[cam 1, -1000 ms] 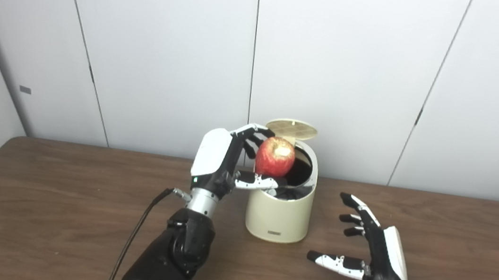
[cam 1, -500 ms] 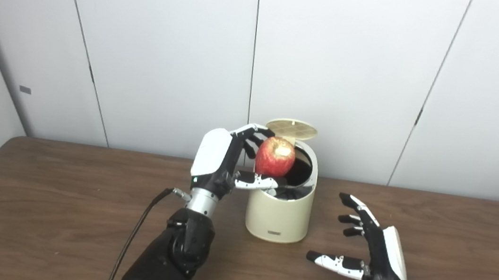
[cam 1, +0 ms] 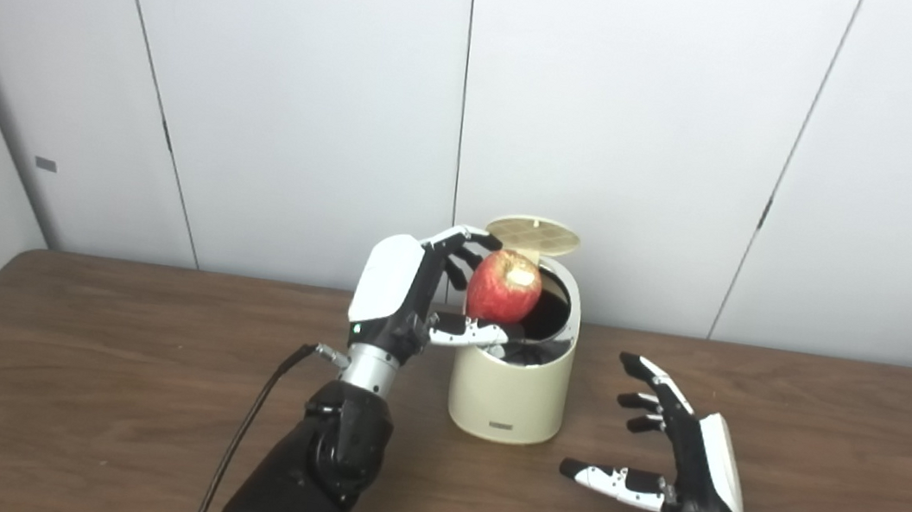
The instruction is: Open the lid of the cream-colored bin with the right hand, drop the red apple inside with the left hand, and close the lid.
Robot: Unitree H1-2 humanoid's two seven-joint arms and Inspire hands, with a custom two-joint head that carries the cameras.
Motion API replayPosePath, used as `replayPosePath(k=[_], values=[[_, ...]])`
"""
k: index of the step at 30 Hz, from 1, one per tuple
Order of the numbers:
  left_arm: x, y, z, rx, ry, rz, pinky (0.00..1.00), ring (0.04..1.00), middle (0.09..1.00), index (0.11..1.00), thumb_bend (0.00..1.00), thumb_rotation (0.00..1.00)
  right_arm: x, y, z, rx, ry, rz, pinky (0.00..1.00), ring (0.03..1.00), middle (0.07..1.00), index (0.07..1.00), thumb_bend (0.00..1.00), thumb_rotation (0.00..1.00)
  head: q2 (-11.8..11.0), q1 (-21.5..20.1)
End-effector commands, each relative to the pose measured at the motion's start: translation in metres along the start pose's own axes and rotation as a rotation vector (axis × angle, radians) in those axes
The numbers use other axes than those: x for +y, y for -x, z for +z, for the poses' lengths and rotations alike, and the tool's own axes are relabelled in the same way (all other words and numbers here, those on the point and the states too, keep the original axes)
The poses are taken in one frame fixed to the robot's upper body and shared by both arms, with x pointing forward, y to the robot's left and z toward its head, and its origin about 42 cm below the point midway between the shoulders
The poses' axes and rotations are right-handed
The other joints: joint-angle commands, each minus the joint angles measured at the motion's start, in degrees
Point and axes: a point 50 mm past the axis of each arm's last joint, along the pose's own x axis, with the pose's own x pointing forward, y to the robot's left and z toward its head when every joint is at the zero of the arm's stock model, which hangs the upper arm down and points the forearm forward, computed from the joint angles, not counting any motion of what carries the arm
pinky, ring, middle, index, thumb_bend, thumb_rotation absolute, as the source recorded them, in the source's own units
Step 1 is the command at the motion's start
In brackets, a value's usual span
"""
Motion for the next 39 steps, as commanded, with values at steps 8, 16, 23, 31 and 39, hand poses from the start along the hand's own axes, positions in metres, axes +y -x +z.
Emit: replayPosePath(k=[8, 16, 23, 31, 39], values=[[0.0019, -0.01, 0.0085, -0.032, -0.005, -0.014, 0.63, 0.684, 0.692, 0.702, 0.86, 0.16, -0.0062, -0.0148, 0.0212, -0.085, -0.007, -0.036, 0.58, 0.703, 0.828, 0.809, 0.77, 0.08, 0.0, 0.0], [0.0028, -0.0098, 0.0083, -0.028, -0.006, -0.016, 0.62, 0.684, 0.693, 0.702, 0.86, 0.17, -0.0066, -0.0145, 0.0224, -0.085, -0.01, -0.037, 0.59, 0.702, 0.825, 0.807, 0.77, 0.07, 0.3, 0.2], [0.0031, -0.0097, 0.0083, -0.036, -0.008, -0.013, 0.61, 0.679, 0.692, 0.703, 0.86, 0.16, -0.0066, -0.0148, 0.0227, -0.085, -0.008, -0.037, 0.59, 0.702, 0.824, 0.808, 0.77, 0.07, 0.3, 0.1], [0.0036, -0.0097, 0.0084, -0.031, -0.006, -0.014, 0.61, 0.681, 0.696, 0.704, 0.86, 0.17, -0.007, -0.0147, 0.0234, -0.086, -0.007, -0.035, 0.58, 0.703, 0.827, 0.809, 0.77, 0.08, 0.3, 0.1], [0.005, -0.0075, 0.0084, -0.023, 0.001, -0.009, 0.63, 0.683, 0.693, 0.701, 0.86, 0.18, -0.0075, -0.0145, 0.0243, -0.085, -0.007, -0.035, 0.59, 0.702, 0.825, 0.809, 0.77, 0.08, 0.5, 0.3]])
